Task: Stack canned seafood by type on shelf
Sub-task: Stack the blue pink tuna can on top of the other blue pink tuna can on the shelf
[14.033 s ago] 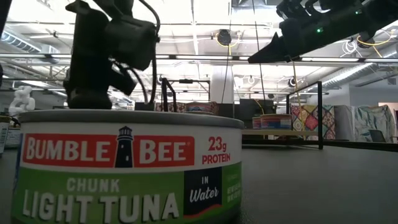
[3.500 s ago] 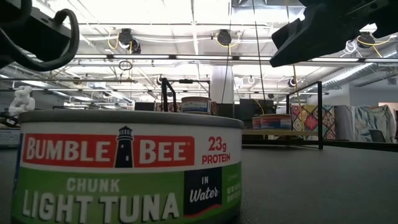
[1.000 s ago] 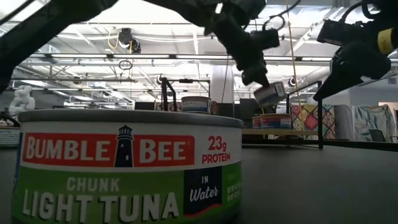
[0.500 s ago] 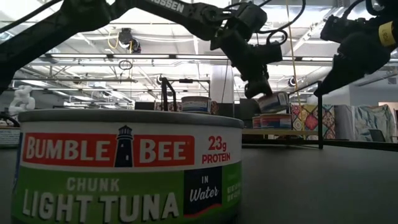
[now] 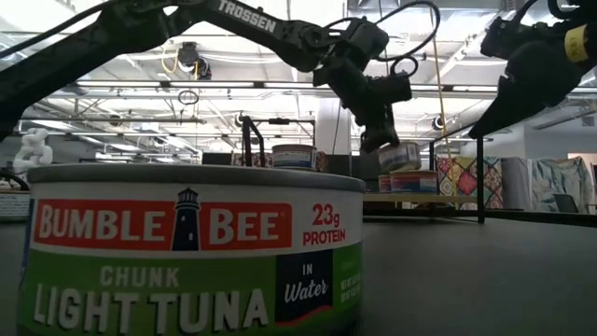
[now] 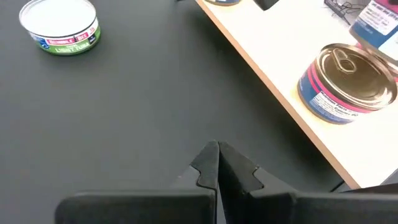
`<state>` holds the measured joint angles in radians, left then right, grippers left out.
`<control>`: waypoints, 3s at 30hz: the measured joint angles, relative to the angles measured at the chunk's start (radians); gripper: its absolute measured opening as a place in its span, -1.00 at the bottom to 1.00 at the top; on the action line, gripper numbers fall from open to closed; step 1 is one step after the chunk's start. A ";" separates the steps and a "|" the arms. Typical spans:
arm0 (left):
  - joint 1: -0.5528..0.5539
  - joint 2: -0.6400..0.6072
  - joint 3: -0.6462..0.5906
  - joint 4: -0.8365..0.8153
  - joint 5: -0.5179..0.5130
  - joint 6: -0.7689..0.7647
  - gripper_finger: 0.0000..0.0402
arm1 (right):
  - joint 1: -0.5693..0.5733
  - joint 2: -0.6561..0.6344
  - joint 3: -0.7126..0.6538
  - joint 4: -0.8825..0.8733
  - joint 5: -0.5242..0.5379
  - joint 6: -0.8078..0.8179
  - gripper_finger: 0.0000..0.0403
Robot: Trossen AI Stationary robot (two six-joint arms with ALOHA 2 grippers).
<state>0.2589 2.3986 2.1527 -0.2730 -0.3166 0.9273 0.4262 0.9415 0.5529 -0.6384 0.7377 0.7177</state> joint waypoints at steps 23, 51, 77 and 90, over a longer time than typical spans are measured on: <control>0.014 -0.008 0.002 0.025 0.025 0.022 -1.00 | -0.038 -0.001 0.000 0.015 -0.007 -0.042 -1.00; -0.123 -1.154 -1.022 -0.004 -0.052 -0.652 -1.00 | -0.781 0.220 0.452 0.009 -0.526 -0.914 -1.00; -0.174 -1.354 -1.659 0.600 -0.077 -0.632 -1.00 | -0.841 0.488 0.452 0.033 -0.171 -1.056 -0.02; -0.154 -1.354 -1.659 0.620 -0.109 -0.664 -1.00 | -0.904 0.498 0.451 0.036 -0.246 -1.103 -0.34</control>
<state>0.1047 1.0451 0.4942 0.3466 -0.4255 0.2635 -0.4782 1.4395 1.0042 -0.6019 0.4919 -0.3849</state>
